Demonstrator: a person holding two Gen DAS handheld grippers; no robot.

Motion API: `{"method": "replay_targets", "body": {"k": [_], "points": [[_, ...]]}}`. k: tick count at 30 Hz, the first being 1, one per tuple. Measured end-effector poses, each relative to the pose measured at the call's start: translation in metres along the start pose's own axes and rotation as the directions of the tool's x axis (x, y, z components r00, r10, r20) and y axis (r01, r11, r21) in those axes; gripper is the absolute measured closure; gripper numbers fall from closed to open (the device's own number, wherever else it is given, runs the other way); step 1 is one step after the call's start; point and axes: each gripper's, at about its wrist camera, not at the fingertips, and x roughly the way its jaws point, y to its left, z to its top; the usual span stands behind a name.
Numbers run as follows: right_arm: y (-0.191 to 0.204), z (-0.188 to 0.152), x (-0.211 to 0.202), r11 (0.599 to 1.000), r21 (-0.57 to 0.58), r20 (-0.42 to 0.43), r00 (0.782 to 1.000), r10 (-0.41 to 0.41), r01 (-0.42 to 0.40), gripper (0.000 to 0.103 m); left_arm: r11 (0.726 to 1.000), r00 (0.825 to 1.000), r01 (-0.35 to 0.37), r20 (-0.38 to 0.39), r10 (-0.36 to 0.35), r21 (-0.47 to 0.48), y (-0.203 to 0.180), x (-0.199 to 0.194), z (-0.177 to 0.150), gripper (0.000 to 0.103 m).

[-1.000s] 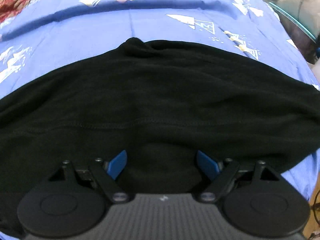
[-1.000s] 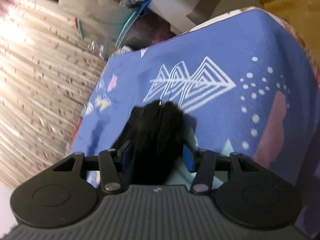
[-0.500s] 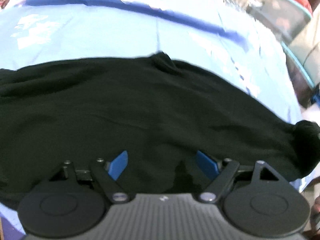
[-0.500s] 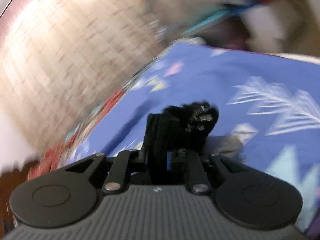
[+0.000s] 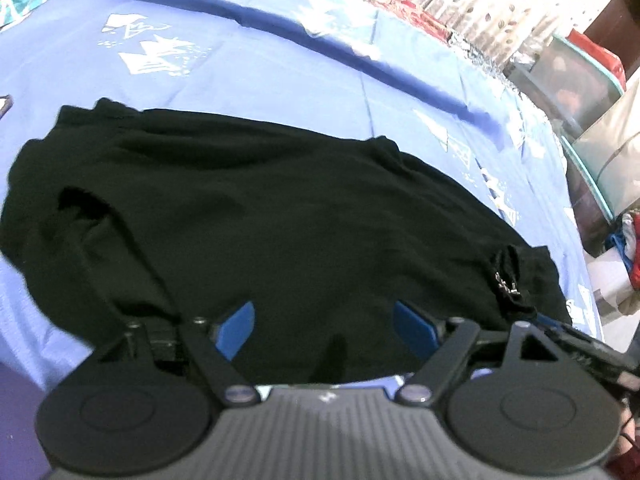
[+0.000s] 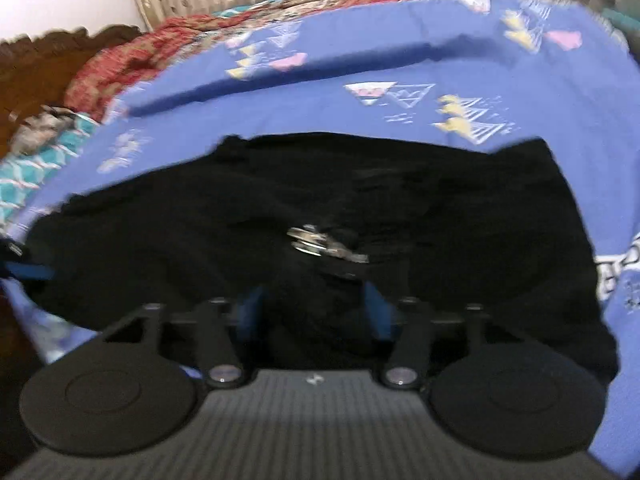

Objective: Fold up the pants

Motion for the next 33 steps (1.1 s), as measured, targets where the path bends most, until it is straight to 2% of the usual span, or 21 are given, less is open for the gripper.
{"method": "replay_targets", "body": {"k": [2,5,7,8,9,12,15,16,17,19,21,22,26,29,31,32,33], "points": [[0.005,0.005,-0.018,0.999,-0.007,0.054,0.997,0.052,-0.052,0.042,1.000,1.000,0.016,0.022,-0.016,-0.002,0.008,-0.007,0.000,0.023],[0.003,0.009,-0.027,0.999,0.021,0.093,0.995,0.047,-0.049,0.043,0.999,0.997,0.036,0.068,-0.036,-0.011,0.018,-0.021,-0.003,0.023],[-0.008,0.008,-0.007,0.998,0.064,0.015,1.000,-0.027,0.026,0.044,0.999,0.994,0.045,0.100,-0.043,-0.021,0.029,-0.032,-0.003,0.023],[-0.015,0.005,0.009,0.993,0.079,-0.063,0.994,-0.086,0.091,0.046,0.999,0.992,0.043,0.119,-0.039,-0.031,0.036,-0.040,-0.004,0.023],[-0.018,0.001,0.016,0.990,0.078,-0.085,0.990,-0.112,0.119,0.050,0.998,0.989,0.041,0.143,-0.034,-0.045,0.043,-0.047,-0.003,0.023],[-0.001,0.011,0.000,0.989,0.044,-0.040,0.990,-0.138,0.139,0.050,0.992,0.970,-0.001,0.241,0.033,-0.129,0.075,-0.075,-0.001,0.018],[0.013,0.019,-0.014,0.997,0.065,0.051,0.998,-0.047,0.043,0.051,0.967,0.949,-0.054,0.289,0.128,-0.250,0.115,-0.091,0.001,0.012],[0.021,0.023,-0.015,0.998,0.065,0.063,0.998,-0.016,0.012,0.055,0.957,0.949,-0.064,0.281,0.146,-0.283,0.128,-0.091,0.001,0.012],[0.030,0.029,-0.011,0.997,0.069,0.061,0.998,0.018,-0.022,0.068,0.945,0.951,-0.061,0.270,0.153,-0.320,0.139,-0.088,0.002,0.012],[0.050,0.038,0.010,0.990,0.089,0.014,0.994,0.112,-0.113,0.087,0.922,0.961,-0.012,0.251,0.118,-0.387,0.158,-0.078,0.005,0.012],[0.076,0.044,0.035,0.976,0.100,-0.041,0.979,0.200,-0.195,0.090,0.903,0.967,0.047,0.246,0.066,-0.427,0.169,-0.064,0.010,0.006],[0.092,0.046,0.049,0.968,0.102,-0.070,0.969,0.238,-0.231,0.091,0.896,0.968,0.055,0.242,0.060,-0.441,0.172,-0.057,0.011,0.002],[0.156,0.060,0.096,0.925,0.109,-0.161,0.912,0.378,-0.364,0.092,0.880,0.974,0.053,0.219,0.059,-0.471,0.184,-0.032,0.014,0.000],[0.189,0.061,0.128,0.902,0.153,-0.221,0.876,0.429,-0.403,0.092,0.888,0.969,0.064,0.243,0.055,-0.454,0.186,-0.027,0.020,0.000],[0.205,0.054,0.162,0.903,0.200,-0.309,0.850,0.427,-0.380,0.092,0.889,0.963,0.078,0.265,0.050,-0.451,0.186,-0.022,0.027,0.001],[0.212,0.044,0.184,0.920,0.209,-0.386,0.836,0.389,-0.332,0.093,0.892,0.961,0.083,0.272,0.046,-0.444,0.184,-0.017,0.030,0.012],[0.217,0.036,0.197,0.924,0.217,-0.393,0.839,0.377,-0.313,0.100,0.897,0.963,0.081,0.265,0.041,-0.434,0.181,-0.012,0.032,0.026]]}}
